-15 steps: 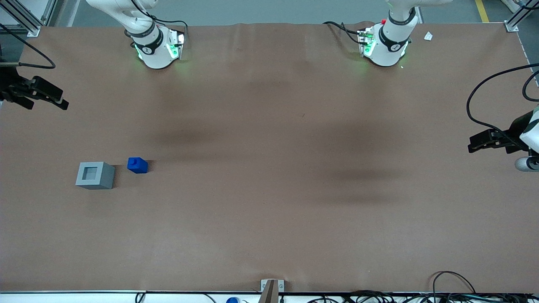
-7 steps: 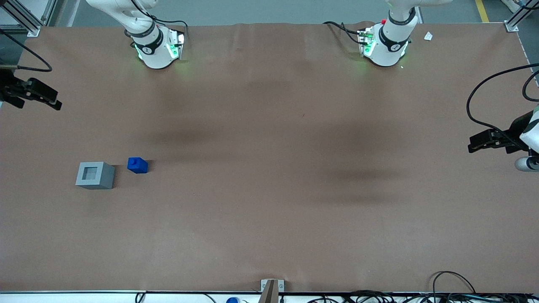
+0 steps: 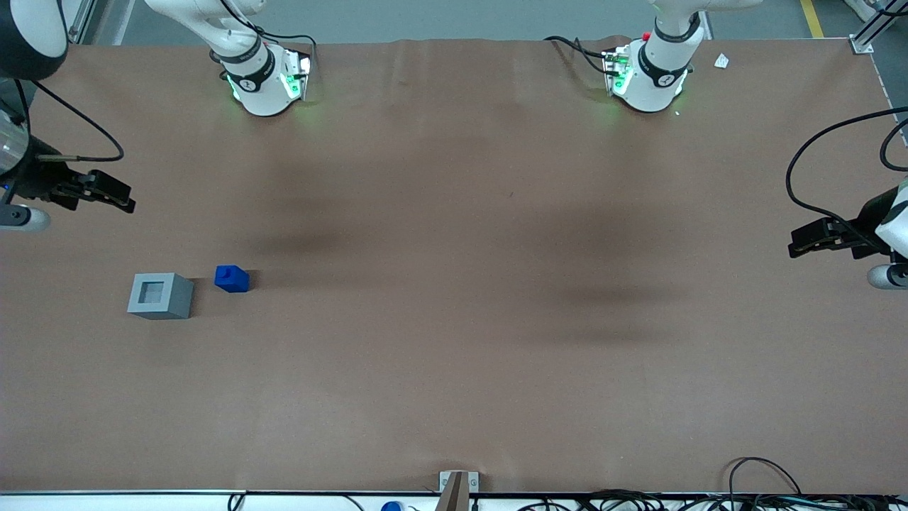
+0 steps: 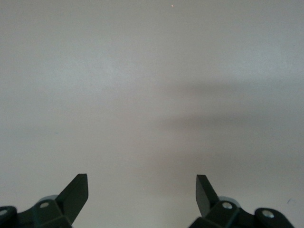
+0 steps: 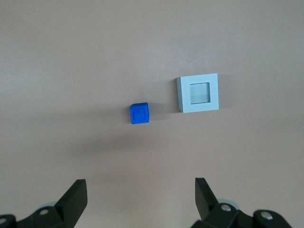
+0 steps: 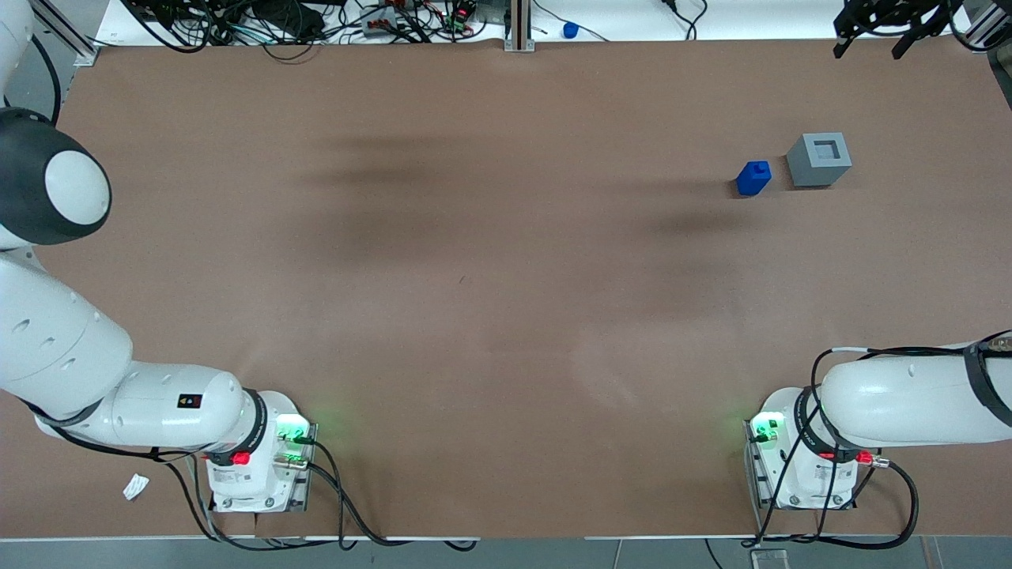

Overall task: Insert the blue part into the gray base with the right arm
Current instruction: 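Move the open right gripper over the blue part, then lower the right gripper around the blue part and close it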

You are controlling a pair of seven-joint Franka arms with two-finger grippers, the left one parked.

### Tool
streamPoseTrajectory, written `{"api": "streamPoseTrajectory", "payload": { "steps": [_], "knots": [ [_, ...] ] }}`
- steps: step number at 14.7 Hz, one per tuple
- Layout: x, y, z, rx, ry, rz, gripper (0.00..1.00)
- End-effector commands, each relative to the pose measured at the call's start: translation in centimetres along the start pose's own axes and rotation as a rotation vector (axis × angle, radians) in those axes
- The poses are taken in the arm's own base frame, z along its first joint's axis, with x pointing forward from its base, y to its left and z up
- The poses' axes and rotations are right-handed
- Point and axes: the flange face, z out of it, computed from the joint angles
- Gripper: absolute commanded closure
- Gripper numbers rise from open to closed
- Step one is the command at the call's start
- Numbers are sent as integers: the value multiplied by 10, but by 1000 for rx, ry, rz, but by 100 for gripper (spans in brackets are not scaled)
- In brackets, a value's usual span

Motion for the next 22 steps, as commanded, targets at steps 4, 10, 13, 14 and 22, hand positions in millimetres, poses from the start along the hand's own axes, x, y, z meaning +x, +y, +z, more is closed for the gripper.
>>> {"api": "streamPoseTrajectory", "payload": {
  "steps": [4, 10, 13, 14, 22],
  "knots": [
    [18, 0, 77, 7, -27, -7, 0],
    [14, -12, 129, 6, -46, -24, 0],
    [19, -13, 153, 13, -90, -20, 0],
    [20, -13, 163, 15, -108, -19, 0],
    [39, -14, 233, 11, -137, -20, 0]
  ]
}}
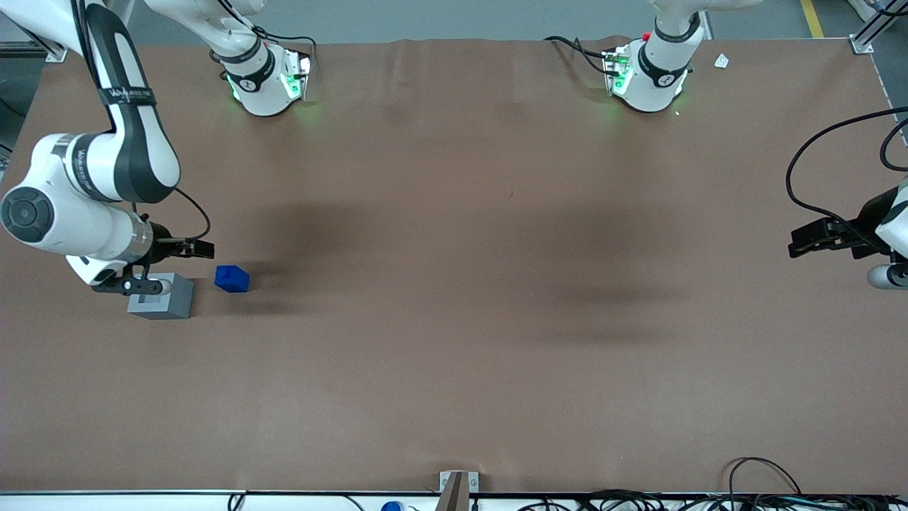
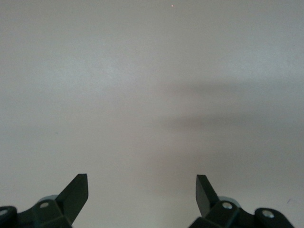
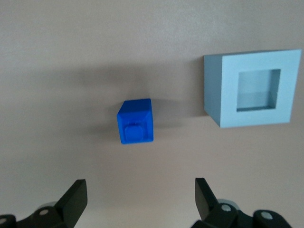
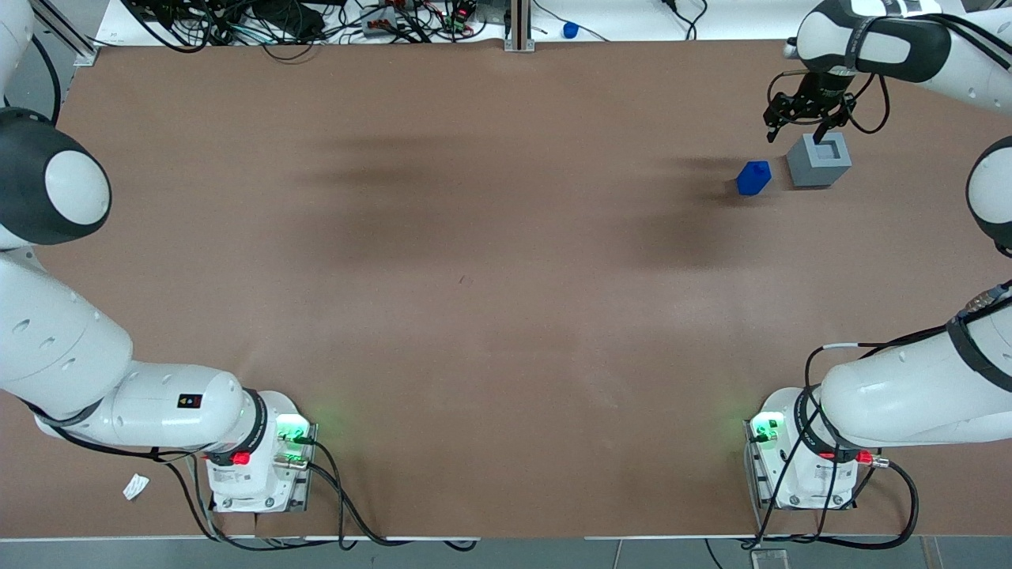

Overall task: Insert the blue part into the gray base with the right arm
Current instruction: 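Lower the right gripper around the blue part and close it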

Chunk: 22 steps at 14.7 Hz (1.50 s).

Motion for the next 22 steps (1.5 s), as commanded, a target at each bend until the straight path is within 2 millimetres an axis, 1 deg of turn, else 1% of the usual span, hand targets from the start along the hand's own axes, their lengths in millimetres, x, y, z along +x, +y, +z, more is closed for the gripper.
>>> {"api": "streamPoseTrajectory", "payload": {
  "steps": [1, 3, 5, 6, 9, 11, 13, 15, 18, 22],
  "knots": [
    [11, -4, 23, 14, 21, -6, 0],
    [17, -5, 35, 14, 34, -7, 0],
    [18, -5, 36, 14, 32, -7, 0],
    [18, -6, 41, 13, 26, -9, 0],
    [24, -22, 55, 8, 40, -36, 0],
    [25, -22, 60, 8, 35, -36, 0],
    [25, -27, 64, 6, 32, -44, 0],
    [25, -25, 66, 7, 31, -49, 1],
    [25, -26, 71, 6, 22, -58, 5],
    [21, -25, 87, 4, 49, -58, 7]
  ]
}}
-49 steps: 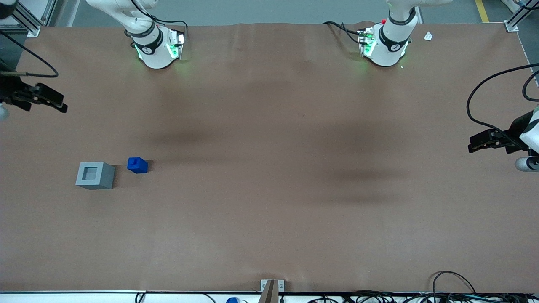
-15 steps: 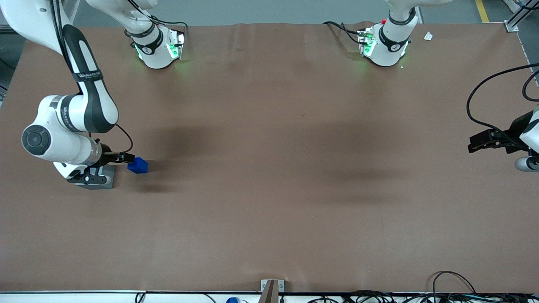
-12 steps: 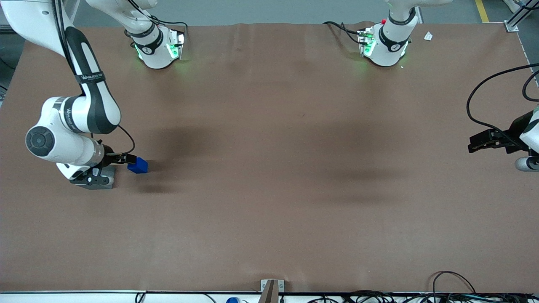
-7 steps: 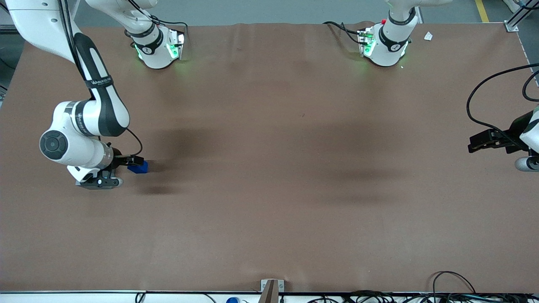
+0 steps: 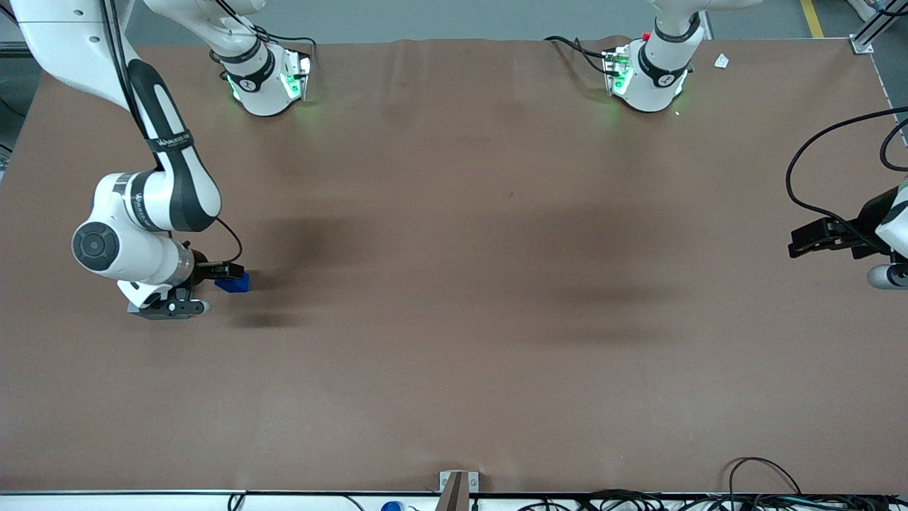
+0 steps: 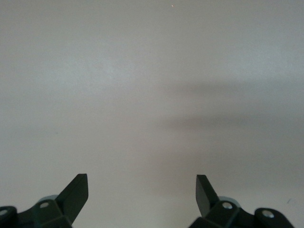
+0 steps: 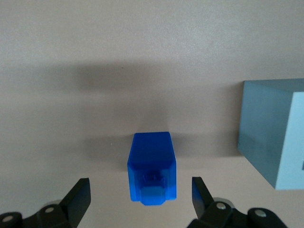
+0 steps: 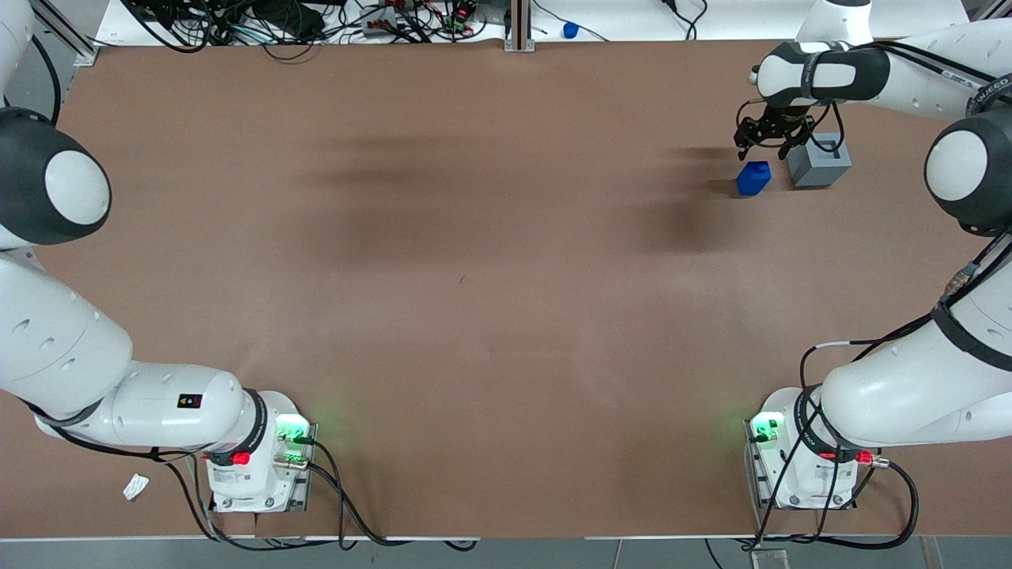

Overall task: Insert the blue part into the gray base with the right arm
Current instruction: 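Lower the right gripper around the blue part and close it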

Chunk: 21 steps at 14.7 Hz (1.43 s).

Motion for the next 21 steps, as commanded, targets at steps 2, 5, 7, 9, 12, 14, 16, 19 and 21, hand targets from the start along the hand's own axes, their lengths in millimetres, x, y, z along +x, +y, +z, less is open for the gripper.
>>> {"api": "streamPoseTrajectory", "payload": {
  "steps": [2, 5, 7, 9, 12, 14, 16, 19, 21],
  "knots": [
    [-5, 0, 12, 11, 15, -7, 7],
    [-5, 0, 16, 10, 13, -7, 10],
    [-5, 2, 17, 11, 12, -4, 13],
    [-4, 2, 22, 9, 6, -3, 15],
    [-4, 3, 29, 7, 0, -5, 17],
    [-4, 3, 30, 7, -3, -4, 19],
    [-4, 6, 32, 7, -7, 1, 19],
    [-5, 6, 33, 7, -10, 1, 27],
    [-5, 7, 33, 8, -10, 2, 40]
  ]
}}
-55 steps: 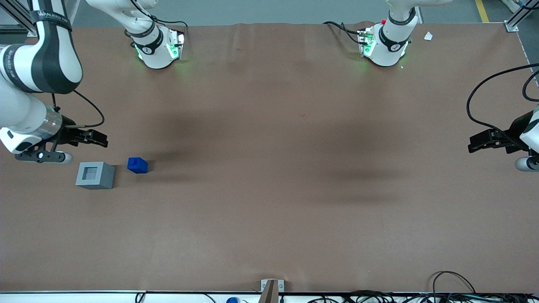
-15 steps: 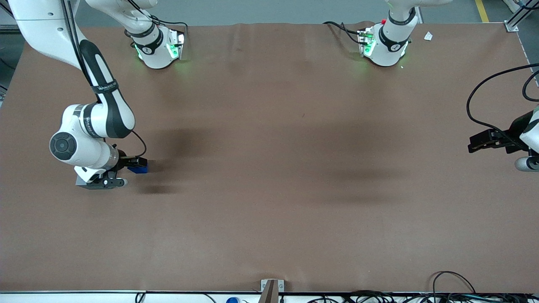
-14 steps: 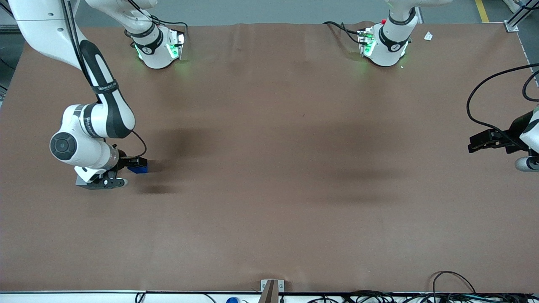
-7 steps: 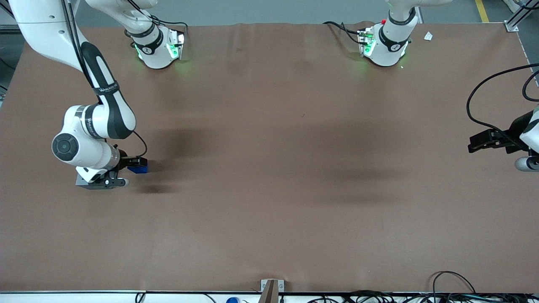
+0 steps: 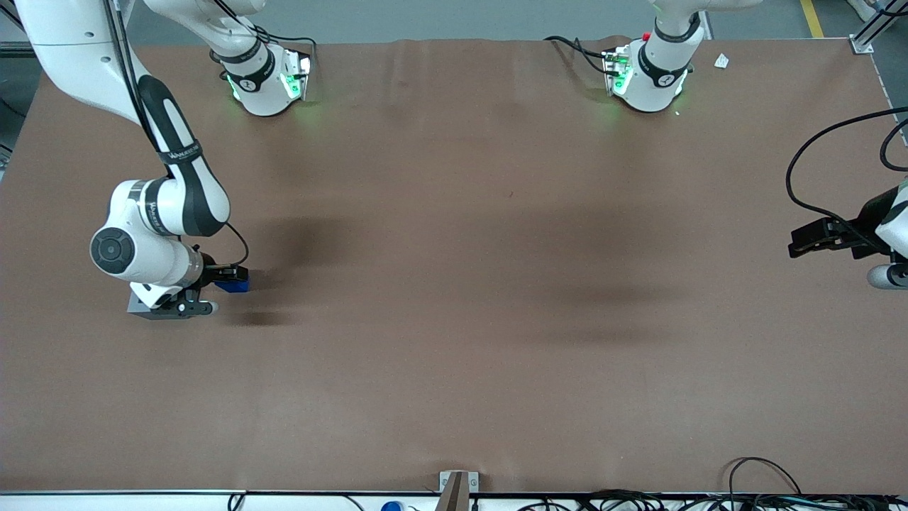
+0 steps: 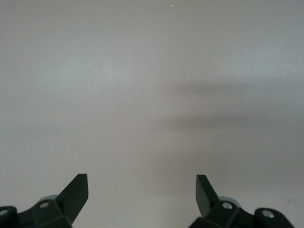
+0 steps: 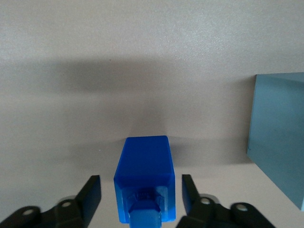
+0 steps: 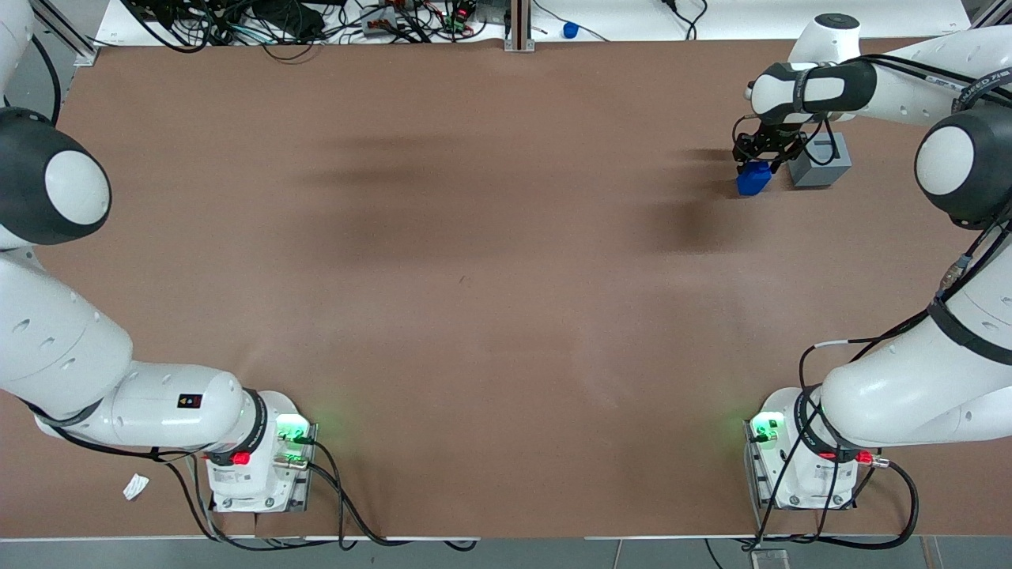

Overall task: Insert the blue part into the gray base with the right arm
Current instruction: 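Lift the blue part and carry it over the gray base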

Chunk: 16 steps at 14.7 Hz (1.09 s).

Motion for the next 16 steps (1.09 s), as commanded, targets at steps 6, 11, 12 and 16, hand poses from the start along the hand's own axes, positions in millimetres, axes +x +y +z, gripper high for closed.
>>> {"api": "streamPoseTrajectory", "payload": {
  "steps": [6, 11, 12, 16],
  "knots": [
    [-3, 8, 0, 12, 2, 6, 78],
    [3, 16, -12, 19, 9, 26, 81],
    [6, 16, -19, 19, 6, 27, 82],
    [17, 24, -46, 22, -6, 38, 82]
  ]
}}
